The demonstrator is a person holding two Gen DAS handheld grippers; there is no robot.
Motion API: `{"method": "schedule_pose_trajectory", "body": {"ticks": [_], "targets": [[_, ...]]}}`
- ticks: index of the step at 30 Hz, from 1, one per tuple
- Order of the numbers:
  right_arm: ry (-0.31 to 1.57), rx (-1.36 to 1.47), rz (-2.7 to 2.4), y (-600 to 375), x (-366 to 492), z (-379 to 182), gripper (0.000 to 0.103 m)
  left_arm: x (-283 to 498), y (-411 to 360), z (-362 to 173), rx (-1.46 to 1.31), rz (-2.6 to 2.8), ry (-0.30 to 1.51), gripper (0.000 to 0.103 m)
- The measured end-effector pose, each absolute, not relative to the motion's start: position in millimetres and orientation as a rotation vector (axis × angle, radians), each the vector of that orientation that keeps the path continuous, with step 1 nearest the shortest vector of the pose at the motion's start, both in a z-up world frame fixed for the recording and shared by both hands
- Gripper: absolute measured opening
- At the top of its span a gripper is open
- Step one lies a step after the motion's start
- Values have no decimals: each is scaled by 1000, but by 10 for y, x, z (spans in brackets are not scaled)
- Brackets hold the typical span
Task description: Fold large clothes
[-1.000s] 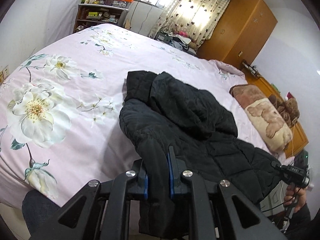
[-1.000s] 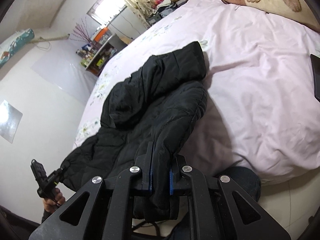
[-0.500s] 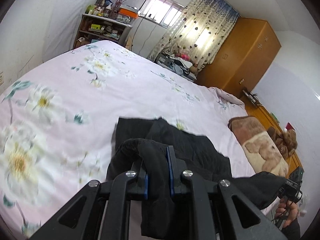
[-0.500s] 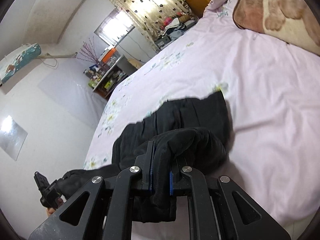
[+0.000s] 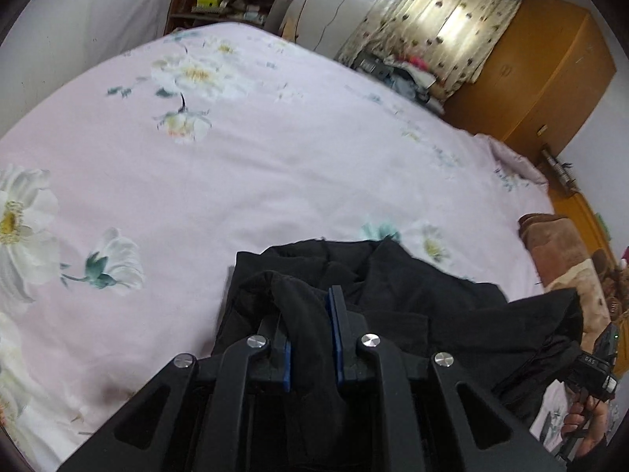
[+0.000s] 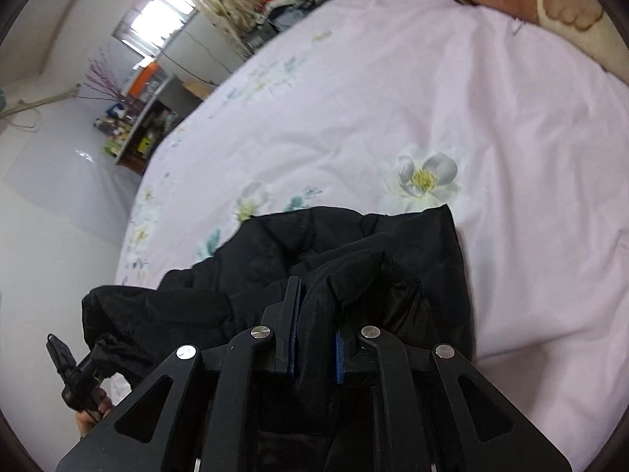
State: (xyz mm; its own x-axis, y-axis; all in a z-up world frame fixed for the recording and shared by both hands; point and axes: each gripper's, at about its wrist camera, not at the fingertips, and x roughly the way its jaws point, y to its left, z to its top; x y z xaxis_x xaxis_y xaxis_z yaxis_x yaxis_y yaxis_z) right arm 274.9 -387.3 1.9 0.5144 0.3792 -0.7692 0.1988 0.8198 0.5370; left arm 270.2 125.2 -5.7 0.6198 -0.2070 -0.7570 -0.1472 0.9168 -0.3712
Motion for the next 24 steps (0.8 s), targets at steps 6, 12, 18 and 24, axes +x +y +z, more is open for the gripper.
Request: {"method": "schedule_pose_trajectory", "body": {"ticks": [6, 12, 18, 24], "targets": [[1070, 692, 98, -3911, 2905, -201, 18, 2835, 1175, -177, -412, -31, 939, 20], [991, 735, 177, -4005, 2751, 159, 44, 2763, 1307, 137, -459, -131, 924, 36], [840, 701, 203, -4084, 2577, 604, 62, 2652, 1429, 526, -531, -191, 841, 59], [831, 570, 209, -3958, 2541, 573, 63, 2540, 1572, 630, -488, -105, 744, 84]]}}
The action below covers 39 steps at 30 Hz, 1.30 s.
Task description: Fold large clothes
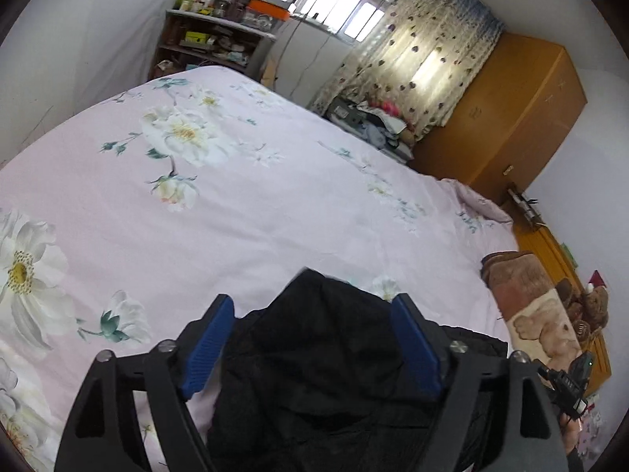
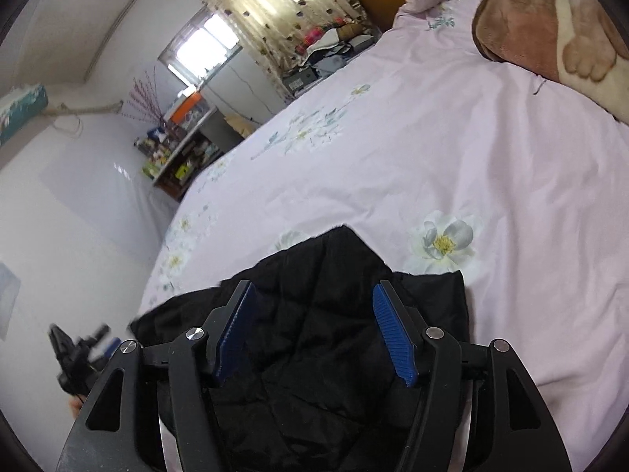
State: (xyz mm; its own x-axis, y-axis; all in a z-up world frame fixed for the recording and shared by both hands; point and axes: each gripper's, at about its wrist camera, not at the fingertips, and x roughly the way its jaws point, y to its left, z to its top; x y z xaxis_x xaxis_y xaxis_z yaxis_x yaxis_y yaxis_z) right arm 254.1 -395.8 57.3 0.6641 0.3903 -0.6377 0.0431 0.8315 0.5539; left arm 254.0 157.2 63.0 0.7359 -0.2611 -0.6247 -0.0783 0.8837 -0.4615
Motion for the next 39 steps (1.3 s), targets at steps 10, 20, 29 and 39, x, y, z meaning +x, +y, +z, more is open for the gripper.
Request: {"method": "schedule_pose_trajectory", "body": {"ticks": [10, 20, 29, 39], "targets": [[960, 492, 211, -3965, 2925, -110, 63, 3082, 1391, -250, -382, -123, 1007, 84], [1013, 607, 344, -4161, 3331, -397, 66, 3314, 1146, -217, -308, -190, 964, 61], [895, 381, 182, -3903, 3329, 41, 13, 3442, 974, -53, -187, -92, 841, 26], [995, 199, 49, -3613, 3572, -761, 15, 3611, 836, -732, -106, 0, 857, 33]]}}
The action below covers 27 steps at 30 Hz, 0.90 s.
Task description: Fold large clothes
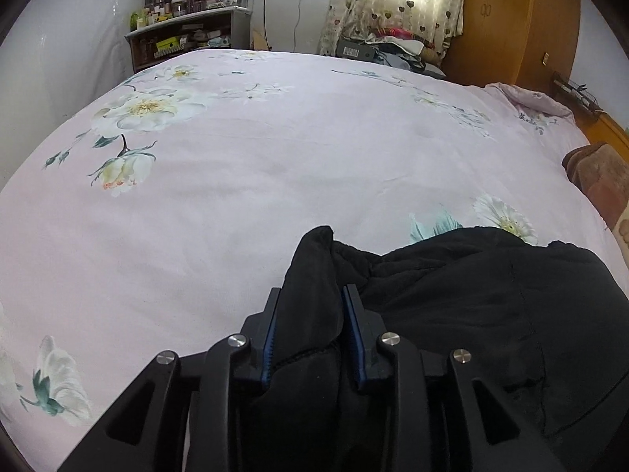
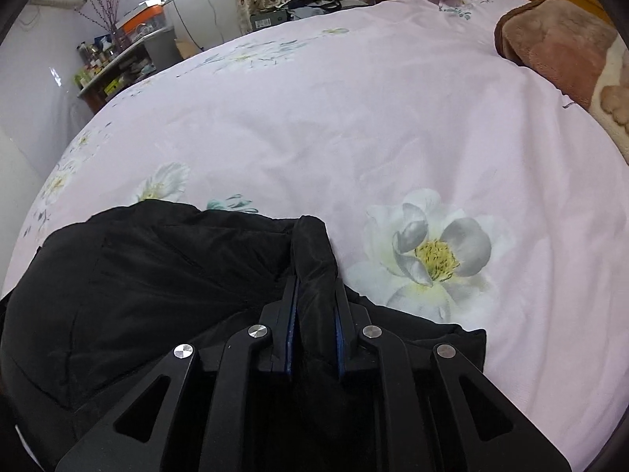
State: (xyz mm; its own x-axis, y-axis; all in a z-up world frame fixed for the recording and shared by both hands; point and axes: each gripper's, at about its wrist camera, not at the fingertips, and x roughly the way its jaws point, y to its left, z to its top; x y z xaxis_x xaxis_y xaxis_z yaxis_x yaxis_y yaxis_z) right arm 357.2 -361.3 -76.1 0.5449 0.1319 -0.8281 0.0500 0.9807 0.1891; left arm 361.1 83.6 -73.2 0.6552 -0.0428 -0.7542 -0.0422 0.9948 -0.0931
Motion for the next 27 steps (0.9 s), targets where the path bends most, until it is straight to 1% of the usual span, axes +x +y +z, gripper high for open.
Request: {"method": "schedule_pose_trajectory", "body": {"ticks": [5, 9, 10, 11, 13, 16, 17, 21, 24, 27], "targets": [[985, 178, 26, -3595, 3583, -862, 17, 3627, 756, -823, -82, 39, 838, 37], [988, 166, 6, -3572, 3594, -856, 19, 3677, 760, -805, -80, 67, 859, 47], [991, 169, 6, -3582, 3606, -835, 21, 3694, 762, -773, -76, 73, 874, 49], [994, 170, 3, -3593, 3596, -789, 22, 3702, 775, -718, -73, 78, 887, 52], [992, 157, -7, -3615, 3551, -666, 24, 3666, 823, -585, -89, 70, 890, 53], [934, 160, -46, -3704, 3386, -359, 31, 3568, 947, -345, -124, 63, 865, 56], [908, 158, -54, -3723, 3332, -248, 31, 3535, 980, -262, -127, 64, 850, 58], [793, 162, -26, -3615, 3072, 206, 31, 3354, 1051, 135, -129, 105, 754, 59], [768, 148, 73, -3248, 2936, 285, 31, 3193, 897, 322, -193, 47, 709, 60], [787, 137, 150, -2940, 2954, 139, 31, 3054, 375, 299, -168, -123, 712, 62]]}}
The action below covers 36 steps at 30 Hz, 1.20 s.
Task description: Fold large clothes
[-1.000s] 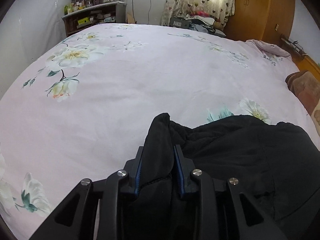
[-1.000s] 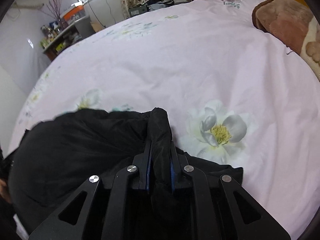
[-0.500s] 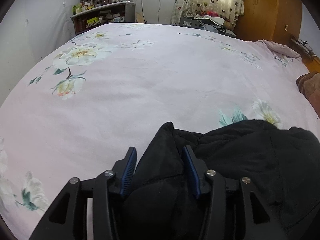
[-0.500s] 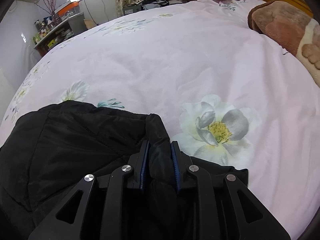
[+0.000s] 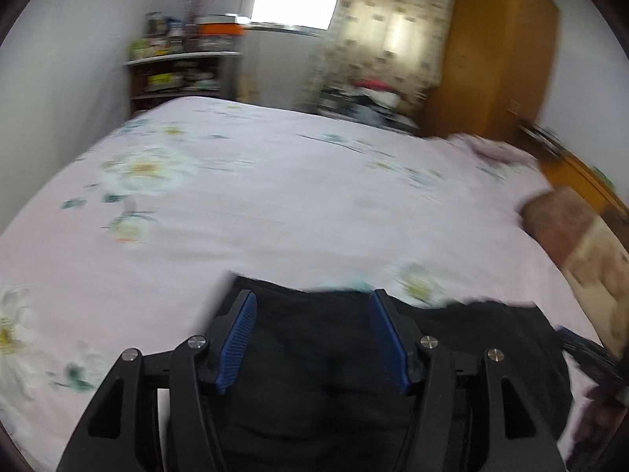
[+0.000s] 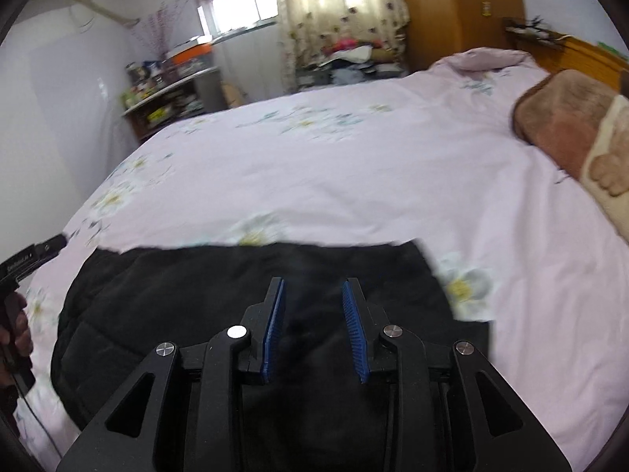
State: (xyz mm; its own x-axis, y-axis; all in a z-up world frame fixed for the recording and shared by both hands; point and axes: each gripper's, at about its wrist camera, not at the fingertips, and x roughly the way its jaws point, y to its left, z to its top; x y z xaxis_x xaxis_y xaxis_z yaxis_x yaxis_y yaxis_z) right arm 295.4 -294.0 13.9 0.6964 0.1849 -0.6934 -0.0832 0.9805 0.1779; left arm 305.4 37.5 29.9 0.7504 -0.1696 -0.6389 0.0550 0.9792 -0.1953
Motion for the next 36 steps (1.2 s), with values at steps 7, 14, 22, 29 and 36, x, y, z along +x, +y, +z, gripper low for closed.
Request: {"method": "schedule_pose_trajectory", "body": {"ticks": [7, 14, 22, 29, 36], "targets": [[836, 143, 122, -2875, 3249, -498, 43, 3355, -250, -509, -66, -192, 819, 63], [827, 68, 74, -2743, 3362, -740, 42, 3468, -330, -685, -30, -151, 814, 63], [773, 70, 43, -3008, 3138, -230, 43, 3261, 44, -117, 38, -166, 751, 62], [810, 75, -34, -3312, 3163, -643, 43, 3475, 649, -558, -73, -70, 801, 63], [799, 112, -49, -3371, 3190, -784, 42, 3558, 534, -777, -64, -57, 764, 64]]}}
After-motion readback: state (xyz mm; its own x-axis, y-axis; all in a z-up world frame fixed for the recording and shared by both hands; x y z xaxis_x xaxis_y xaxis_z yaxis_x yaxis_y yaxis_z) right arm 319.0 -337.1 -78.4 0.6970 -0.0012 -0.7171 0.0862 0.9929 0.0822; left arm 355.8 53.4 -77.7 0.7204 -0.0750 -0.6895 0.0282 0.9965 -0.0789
